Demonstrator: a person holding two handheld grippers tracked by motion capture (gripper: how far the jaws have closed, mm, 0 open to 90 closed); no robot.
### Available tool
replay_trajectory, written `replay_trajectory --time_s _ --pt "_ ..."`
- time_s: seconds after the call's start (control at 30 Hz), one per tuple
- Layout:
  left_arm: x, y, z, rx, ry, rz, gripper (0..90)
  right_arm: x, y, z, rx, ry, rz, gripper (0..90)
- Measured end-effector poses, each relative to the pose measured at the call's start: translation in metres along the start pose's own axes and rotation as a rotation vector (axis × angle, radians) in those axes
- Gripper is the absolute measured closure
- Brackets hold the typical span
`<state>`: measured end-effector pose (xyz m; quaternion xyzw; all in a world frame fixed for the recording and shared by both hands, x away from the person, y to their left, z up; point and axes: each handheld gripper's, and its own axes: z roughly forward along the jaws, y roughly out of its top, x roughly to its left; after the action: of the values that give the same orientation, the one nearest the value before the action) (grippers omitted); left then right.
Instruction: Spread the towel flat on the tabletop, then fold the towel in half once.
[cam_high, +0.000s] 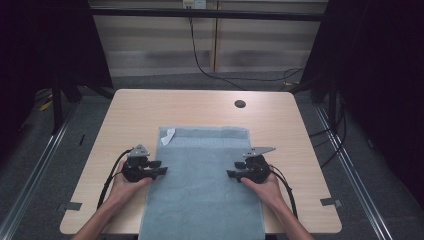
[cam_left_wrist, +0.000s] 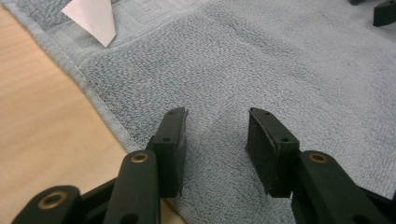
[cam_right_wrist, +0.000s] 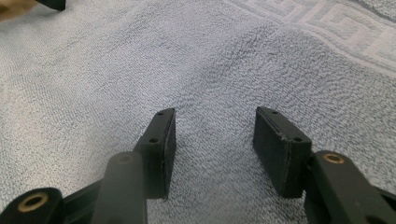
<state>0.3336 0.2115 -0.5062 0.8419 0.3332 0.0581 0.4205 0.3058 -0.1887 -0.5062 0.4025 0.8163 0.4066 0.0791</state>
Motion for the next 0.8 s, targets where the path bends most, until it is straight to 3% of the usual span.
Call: replay_trajectory --time_s 0.2,0.43,0.53,0.73,0.77,0.8 --pt "-0.016 -0.012 -0.011 0.010 -0.042 0.000 57.4 0.014 -0.014 -0.015 0.023 0.021 -0.023 49.3" --pt "-0.036 -0.022 -0.022 0.042 -0.083 0.007 57.4 0.028 -0.030 -0.031 0.035 0.059 -0.011 49.2" --pt "-0.045 -0.027 -0.027 0.059 -0.098 0.035 56.8 0.036 -0.033 -0.037 0.069 0.070 -0.021 49.0" --pt "-0.039 -0.022 -0.029 0.051 -0.125 0.016 54.3 0.032 -0.028 -0.043 0.065 0.103 -0.017 47.7" --pt "-0.034 -0.015 -0.029 0.025 -0.107 0.004 53.6 0.022 -0.017 -0.049 0.011 0.081 -0.002 47.6" --pt "-0.034 -0.015 -0.029 0.025 -0.107 0.004 53.6 0.022 -0.017 -0.049 0.011 0.081 -0.002 47.6"
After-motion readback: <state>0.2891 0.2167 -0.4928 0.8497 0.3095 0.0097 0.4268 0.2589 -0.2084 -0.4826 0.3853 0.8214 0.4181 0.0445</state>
